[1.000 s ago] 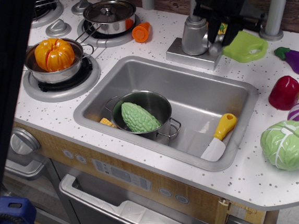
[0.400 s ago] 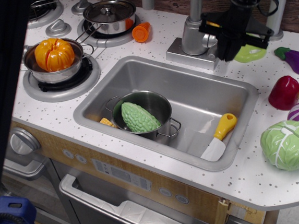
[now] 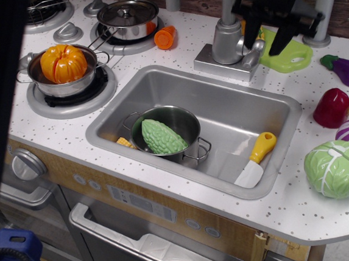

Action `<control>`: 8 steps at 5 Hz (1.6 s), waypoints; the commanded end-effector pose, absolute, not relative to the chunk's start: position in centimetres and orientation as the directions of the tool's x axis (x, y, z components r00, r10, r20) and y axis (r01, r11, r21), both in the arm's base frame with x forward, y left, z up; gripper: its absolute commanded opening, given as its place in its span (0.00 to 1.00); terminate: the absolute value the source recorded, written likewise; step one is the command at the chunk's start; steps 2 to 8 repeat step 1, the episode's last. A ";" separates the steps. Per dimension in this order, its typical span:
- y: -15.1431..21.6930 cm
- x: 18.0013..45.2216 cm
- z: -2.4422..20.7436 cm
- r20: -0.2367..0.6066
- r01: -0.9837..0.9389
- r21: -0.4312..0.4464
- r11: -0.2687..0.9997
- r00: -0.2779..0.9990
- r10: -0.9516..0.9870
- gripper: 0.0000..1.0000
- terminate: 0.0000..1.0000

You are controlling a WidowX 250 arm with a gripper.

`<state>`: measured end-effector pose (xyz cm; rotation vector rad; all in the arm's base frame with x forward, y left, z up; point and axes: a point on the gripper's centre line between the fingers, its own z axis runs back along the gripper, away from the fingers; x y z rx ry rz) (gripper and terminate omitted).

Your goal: Turn lever vertical to front

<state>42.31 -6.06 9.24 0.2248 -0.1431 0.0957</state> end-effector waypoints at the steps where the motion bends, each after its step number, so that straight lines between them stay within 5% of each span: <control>1: -6.1 41.2 13.9 0.244 -0.102 0.206 0.973 0.969 0.050 1.00 1.00; 8: -6.1 41.2 13.9 0.244 -0.102 0.206 0.973 0.969 0.050 1.00 1.00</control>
